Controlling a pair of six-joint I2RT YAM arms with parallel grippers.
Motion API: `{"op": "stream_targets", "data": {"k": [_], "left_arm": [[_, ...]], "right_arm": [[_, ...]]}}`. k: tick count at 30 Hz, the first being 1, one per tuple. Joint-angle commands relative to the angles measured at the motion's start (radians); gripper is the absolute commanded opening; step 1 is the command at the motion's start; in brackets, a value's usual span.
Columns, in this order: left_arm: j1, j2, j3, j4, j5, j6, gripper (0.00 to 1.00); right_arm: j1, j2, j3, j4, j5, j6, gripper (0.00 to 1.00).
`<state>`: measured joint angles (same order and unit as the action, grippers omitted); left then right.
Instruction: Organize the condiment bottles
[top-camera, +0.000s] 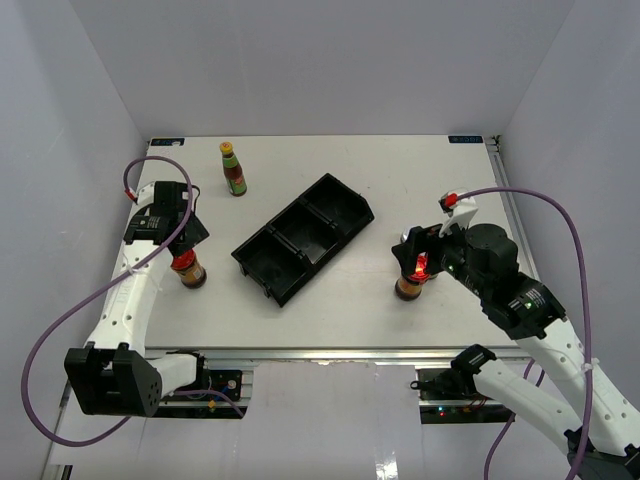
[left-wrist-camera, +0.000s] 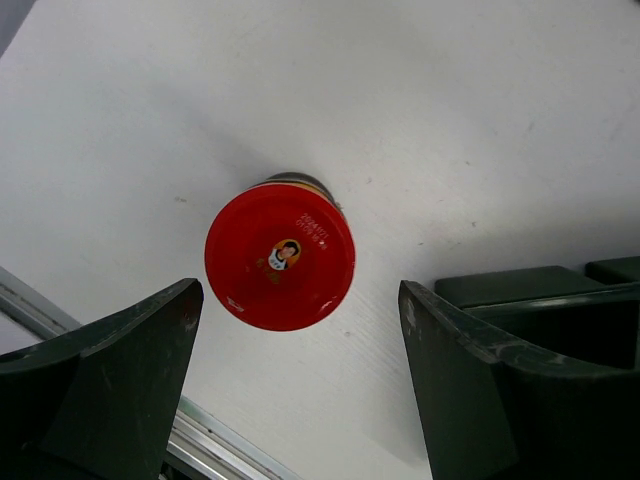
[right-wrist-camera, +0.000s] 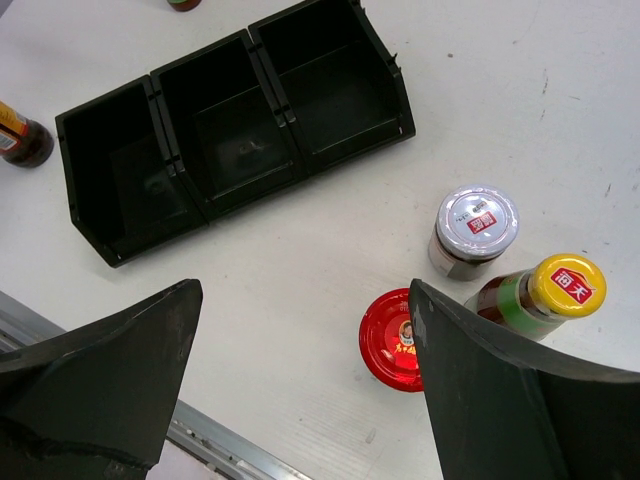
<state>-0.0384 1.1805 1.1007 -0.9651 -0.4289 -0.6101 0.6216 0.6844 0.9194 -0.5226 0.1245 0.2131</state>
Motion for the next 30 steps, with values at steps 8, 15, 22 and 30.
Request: {"op": "stream_targets", "data": {"k": [8, 15, 22, 30], "left_arm": [[0.023, 0.01, -0.1, 0.036, 0.047, -0.018, 0.94], [0.025, 0.041, -0.13, 0.085, 0.042, -0.005, 0.93], [0.032, 0.085, -0.112, 0.109, -0.005, 0.01, 0.9], [0.034, 0.116, -0.102, 0.132, -0.026, 0.038, 0.81]], "right_arm": [[0.001, -0.064, -0.021, 0.05, 0.0, -0.031, 0.9], [0.001, -0.071, -0.027, 0.05, -0.003, -0.038, 0.9], [0.001, -0.076, -0.037, 0.059, -0.002, -0.048, 0.9], [0.001, -0.074, -0.042, 0.065, -0.003, -0.052, 0.9]]}}
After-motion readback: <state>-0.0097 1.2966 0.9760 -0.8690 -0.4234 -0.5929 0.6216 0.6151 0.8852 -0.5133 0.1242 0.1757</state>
